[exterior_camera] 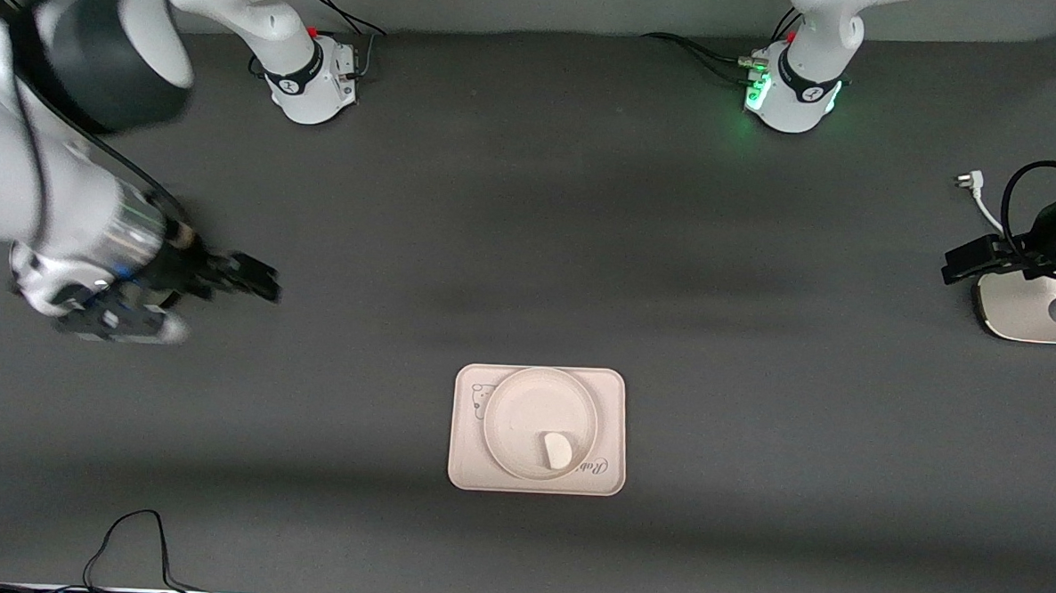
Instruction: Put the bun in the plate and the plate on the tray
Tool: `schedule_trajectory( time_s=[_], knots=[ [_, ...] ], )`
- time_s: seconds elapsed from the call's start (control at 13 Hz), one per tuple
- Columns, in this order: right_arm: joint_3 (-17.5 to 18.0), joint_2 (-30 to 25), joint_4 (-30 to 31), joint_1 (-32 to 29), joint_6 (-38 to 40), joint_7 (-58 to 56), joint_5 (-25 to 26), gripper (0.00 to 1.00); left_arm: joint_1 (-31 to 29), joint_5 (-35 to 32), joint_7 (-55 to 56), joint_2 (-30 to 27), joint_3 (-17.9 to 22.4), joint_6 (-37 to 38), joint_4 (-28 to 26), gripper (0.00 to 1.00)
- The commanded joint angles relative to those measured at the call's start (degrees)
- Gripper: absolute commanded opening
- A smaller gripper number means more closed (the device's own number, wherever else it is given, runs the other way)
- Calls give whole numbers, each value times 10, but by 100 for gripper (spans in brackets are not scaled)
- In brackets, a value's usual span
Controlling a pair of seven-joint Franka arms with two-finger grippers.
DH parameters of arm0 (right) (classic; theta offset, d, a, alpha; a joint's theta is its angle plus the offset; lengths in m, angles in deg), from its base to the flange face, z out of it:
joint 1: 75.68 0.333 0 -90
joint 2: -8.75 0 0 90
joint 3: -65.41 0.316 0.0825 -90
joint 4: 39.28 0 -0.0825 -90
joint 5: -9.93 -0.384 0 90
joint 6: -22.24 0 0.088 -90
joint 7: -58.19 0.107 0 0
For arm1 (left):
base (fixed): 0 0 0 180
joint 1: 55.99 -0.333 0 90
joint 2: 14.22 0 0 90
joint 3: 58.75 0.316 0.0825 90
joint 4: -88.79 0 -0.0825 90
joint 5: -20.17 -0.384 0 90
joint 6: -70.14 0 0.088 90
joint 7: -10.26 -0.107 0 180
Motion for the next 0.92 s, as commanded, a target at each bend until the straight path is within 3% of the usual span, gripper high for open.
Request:
schedule_trajectory(
  time_s=[0.0,0.38,0.85],
  knots=[
    [16,-68,63,-45,19,-60,58,100,6,-4,-3,7,3,10,15,100],
    [-43,-74,59,-58,26,-125,70,100,5,-2,-3,7,3,10,15,100],
    [-55,-76,57,-56,26,-125,70,100,3,-2,-3,7,3,10,15,100]
  ],
)
